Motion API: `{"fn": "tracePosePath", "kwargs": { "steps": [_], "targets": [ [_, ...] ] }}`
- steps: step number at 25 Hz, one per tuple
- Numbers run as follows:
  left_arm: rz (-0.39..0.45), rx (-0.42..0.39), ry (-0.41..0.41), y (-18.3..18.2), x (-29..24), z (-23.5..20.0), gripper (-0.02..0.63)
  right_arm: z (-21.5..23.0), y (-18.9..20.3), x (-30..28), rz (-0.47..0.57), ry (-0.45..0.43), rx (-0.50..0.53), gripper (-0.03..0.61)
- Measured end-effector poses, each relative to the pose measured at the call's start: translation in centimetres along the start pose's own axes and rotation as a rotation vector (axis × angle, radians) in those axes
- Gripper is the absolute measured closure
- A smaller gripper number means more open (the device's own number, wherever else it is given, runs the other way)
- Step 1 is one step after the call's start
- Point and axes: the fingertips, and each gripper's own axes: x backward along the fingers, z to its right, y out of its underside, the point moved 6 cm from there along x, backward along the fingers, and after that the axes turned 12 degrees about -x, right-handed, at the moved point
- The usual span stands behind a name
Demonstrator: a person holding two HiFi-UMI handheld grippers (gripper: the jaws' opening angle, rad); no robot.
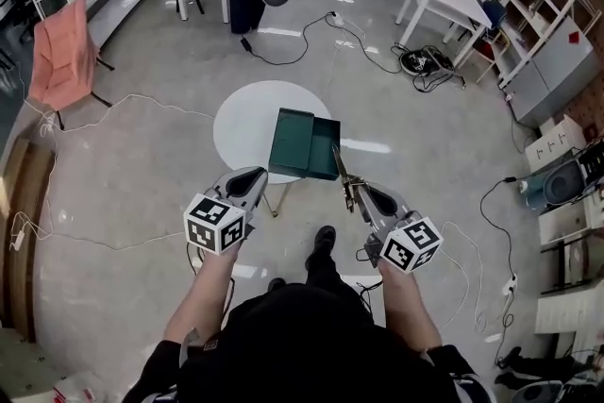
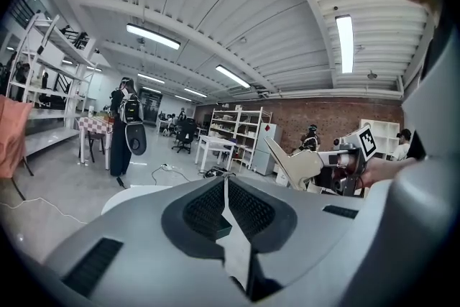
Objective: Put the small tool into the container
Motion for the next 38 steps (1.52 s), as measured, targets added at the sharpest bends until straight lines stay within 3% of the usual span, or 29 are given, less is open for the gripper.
{"fn": "tracePosePath", "kwargs": {
  "steps": [8, 21, 29, 38],
  "targets": [
    [-0.049, 0.015, -0.028, 0.4, -4.7, -2.6, 0.591, 5.2, 0.0, -3.7, -0.033, -0.022, -0.034, 0.568],
    [-0.156, 0.056, -0.046, -1.6, -17.5, -6.4, 0.591, 17.3, -2.8, -11.2, -0.142, -0.078, -0.101, 0.568],
    [-0.153, 0.050, -0.068, -3.0, -21.5, -7.4, 0.591, 22.6, -4.1, -13.7, -0.195, -0.098, -0.078, 0.568],
    [-0.102, 0.048, -0.094, -4.5, -22.5, -11.8, 0.591, 23.8, -6.4, -16.9, -0.206, -0.100, -0.073, 0.568]
  ]
}}
